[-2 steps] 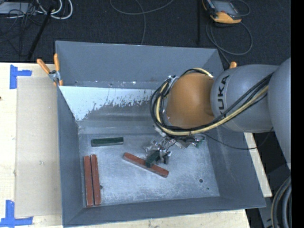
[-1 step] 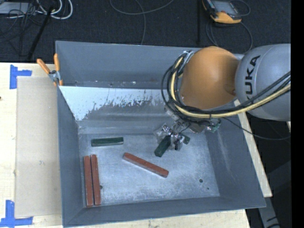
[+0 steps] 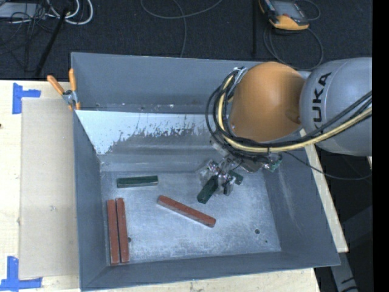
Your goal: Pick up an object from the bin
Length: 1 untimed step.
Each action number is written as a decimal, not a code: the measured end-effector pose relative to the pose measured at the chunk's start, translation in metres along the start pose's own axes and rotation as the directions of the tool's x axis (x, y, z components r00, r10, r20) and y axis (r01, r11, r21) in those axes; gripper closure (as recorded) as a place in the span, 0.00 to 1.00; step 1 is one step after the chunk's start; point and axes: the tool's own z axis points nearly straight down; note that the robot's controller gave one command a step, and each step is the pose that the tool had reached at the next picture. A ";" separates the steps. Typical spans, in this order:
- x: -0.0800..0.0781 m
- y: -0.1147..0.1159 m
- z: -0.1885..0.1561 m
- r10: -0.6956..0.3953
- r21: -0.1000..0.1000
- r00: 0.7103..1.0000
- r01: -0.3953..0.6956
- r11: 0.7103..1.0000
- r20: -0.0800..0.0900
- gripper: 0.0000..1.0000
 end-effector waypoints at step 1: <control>0.000 0.000 0.000 0.001 0.000 1.000 -0.001 1.000 0.000 1.00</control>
Offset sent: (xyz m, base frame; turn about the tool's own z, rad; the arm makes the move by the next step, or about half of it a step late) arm 0.0000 0.0000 0.0000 0.0000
